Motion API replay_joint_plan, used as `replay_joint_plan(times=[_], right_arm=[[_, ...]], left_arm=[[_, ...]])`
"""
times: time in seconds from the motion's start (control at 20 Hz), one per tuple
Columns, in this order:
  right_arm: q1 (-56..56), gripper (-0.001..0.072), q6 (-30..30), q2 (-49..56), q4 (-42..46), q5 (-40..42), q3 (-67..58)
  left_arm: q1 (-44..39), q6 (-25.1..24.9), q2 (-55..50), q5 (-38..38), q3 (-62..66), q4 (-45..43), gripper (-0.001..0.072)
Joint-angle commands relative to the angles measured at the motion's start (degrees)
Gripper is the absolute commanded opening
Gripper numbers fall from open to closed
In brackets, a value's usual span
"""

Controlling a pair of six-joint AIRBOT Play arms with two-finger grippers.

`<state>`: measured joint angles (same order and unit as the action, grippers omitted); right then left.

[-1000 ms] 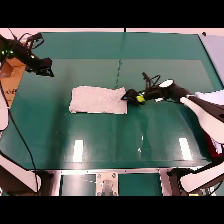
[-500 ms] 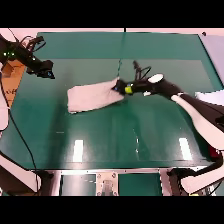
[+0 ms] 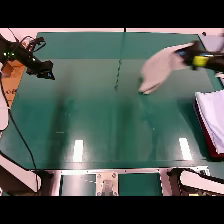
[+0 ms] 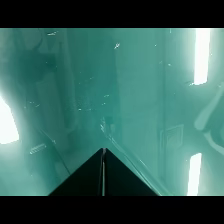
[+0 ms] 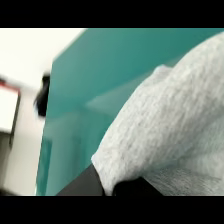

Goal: Fold the shirts.

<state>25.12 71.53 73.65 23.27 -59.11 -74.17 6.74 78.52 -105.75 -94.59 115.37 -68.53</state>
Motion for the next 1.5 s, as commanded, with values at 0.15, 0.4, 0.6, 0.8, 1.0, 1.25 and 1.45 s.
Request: replay_joint_plan(times=[0.15, 0.4, 0.6, 0.8, 1.0, 1.25, 1.45], right_arm=[[32.85, 0.0008, 3.56, -6.54, 0.07, -13.29, -0.13], [48.09, 0.0008, 6.34, -11.19, 8.37, -15.72, -0.13], [50.18, 0.0008, 8.98, -12.72, 21.88, -19.87, 1.88], [49.88, 0.0008, 10.99, -13.94, 23.52, -19.23, 5.11], [45.55, 0.0008, 8.7, -13.92, 5.05, -11.02, 5.11], [31.56, 0.0009, -3.06, -9.16, -9.11, 8.79, 3.61], [27.56, 0.0008, -7.76, 2.73, -9.6, 6.14, -9.2]], left_arm=[[0.0, 0.07, 0.04, 0.02, -0.02, 1.7, 0.0021], [-0.04, 0.04, 0.04, -0.02, -0.02, 1.95, 0.0021], [-0.04, -0.07, 0.04, -0.04, -0.02, 3.3, 0.0021], [-0.04, -0.9, 0.04, -0.02, -0.02, 4.02, 0.0021], [-0.04, -1.01, 0.04, 0.02, -0.02, 4.52, 0.0021], [-0.04, -1.03, 0.04, -0.02, -0.02, 4.66, 0.0021], [-0.04, -1.01, 0.04, -0.04, -0.02, 4.66, 0.0021]])
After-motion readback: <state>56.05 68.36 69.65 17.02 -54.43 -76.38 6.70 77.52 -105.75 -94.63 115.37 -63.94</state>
